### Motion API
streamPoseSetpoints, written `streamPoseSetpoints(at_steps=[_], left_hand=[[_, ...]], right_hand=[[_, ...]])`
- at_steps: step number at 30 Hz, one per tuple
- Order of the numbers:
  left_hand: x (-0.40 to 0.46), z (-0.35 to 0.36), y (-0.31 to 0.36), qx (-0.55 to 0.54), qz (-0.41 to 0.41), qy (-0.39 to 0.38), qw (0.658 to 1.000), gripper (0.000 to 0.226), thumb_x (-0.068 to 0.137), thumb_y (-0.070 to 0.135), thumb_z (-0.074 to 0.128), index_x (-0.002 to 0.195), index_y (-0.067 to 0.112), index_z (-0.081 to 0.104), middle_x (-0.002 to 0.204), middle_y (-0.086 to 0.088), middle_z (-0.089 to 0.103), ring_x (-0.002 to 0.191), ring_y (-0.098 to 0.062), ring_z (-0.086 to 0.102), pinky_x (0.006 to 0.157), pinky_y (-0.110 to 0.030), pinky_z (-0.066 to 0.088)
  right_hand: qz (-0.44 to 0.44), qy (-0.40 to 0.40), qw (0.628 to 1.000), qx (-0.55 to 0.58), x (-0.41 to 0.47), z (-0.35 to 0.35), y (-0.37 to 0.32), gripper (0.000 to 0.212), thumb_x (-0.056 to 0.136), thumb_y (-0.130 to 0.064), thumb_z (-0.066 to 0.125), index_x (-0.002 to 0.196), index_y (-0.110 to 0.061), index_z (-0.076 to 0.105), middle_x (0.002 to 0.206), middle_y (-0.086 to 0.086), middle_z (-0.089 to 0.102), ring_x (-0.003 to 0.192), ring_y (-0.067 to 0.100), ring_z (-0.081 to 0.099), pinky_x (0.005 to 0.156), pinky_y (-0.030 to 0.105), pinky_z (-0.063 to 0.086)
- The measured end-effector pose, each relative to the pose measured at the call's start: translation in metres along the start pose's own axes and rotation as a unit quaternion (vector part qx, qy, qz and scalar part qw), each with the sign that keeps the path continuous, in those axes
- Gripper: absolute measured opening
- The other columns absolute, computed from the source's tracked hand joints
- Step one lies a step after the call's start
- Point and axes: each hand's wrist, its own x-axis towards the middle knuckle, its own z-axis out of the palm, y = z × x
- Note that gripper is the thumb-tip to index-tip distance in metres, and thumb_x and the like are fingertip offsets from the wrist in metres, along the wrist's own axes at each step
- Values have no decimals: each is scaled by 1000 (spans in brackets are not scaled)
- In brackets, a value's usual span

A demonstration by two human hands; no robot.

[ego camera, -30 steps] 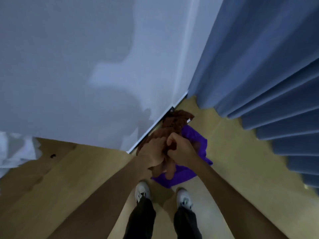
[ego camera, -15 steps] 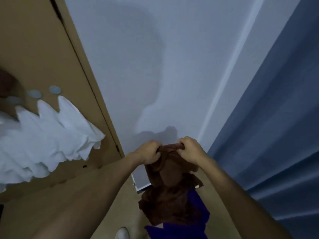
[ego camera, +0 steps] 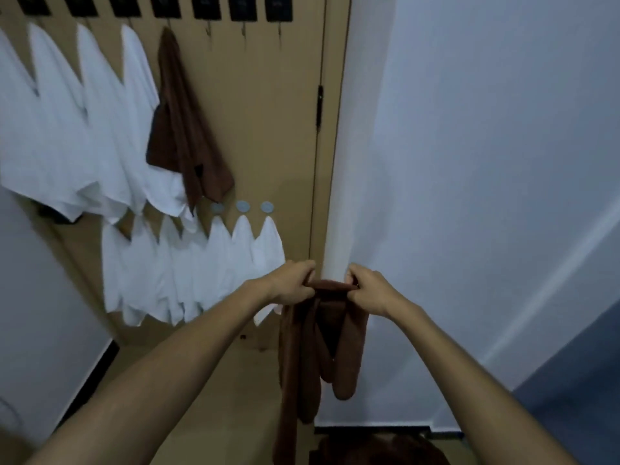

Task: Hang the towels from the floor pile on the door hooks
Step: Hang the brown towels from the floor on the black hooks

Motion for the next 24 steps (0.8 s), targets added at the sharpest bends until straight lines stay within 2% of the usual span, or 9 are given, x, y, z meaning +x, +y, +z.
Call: streamPoseSetpoints(at_steps=[3,5,9,12,15,17,19,21,24], left_hand=[[-28,-29,-40,-7,-27,36,999,18,87,18,57,90,13,40,81,-7,54,74,-24,50,62,-32,38],[-44,-48,-65,-14,-50,55,997,19,86,21,60,95,13,45,86,-6,57,79,-24,54,67,-33,43],[-66,-88,-103,-33,-70,88,993,17,81,20,65,86,16,50,87,-1,56,82,-18,52,62,-25,39],[-74,-114,-120,-80,-70,96,990,18,77,9,65,85,17,50,85,2,54,82,-17,52,67,-27,41],[-82,-136,-139,-132,-69,101,984,23,75,6,64,81,22,49,85,3,55,80,-14,51,65,-25,40],[-91,-152,-155,-150,-76,103,980,19,74,9,63,83,20,50,85,2,55,79,-15,51,67,-27,39],[-100,-167,-176,-149,-89,96,980,11,78,15,60,82,18,50,79,3,52,73,-13,47,64,-27,35],[-109,-177,-201,-166,-107,85,977,9,83,21,55,76,17,51,76,1,50,70,-14,45,65,-27,32],[-119,-187,-232,-210,-113,99,966,19,89,21,50,71,16,55,81,-3,56,75,-15,49,70,-26,34]], right_hand=[[-33,-8,999,1,25,14,-47,22,78,1,46,75,-21,44,82,1,55,75,18,50,61,28,38],[-52,-13,999,-5,40,27,-77,22,78,2,47,75,-20,44,81,0,53,75,18,49,62,29,38],[-68,-67,995,-21,65,51,-134,25,74,-6,58,90,-23,51,87,-3,57,82,18,55,66,29,43],[-76,-117,986,93,79,65,-181,39,72,-12,60,108,-27,58,94,5,65,82,17,61,71,28,46],[-102,-75,982,140,96,80,-223,30,65,-20,58,94,-19,62,91,8,63,81,16,57,73,33,44],[-118,-24,985,120,109,89,-244,14,73,-15,59,86,-11,62,84,8,61,78,22,55,72,38,43],[-125,-1,986,110,120,95,-260,4,82,-9,58,80,-10,61,81,8,60,78,23,55,72,36,42],[-118,14,984,131,127,99,-274,14,85,-6,57,73,-13,60,74,3,57,74,16,53,69,29,40],[-107,39,979,170,135,101,-289,22,86,-4,56,68,-16,59,69,-1,56,68,12,50,65,26,38]])
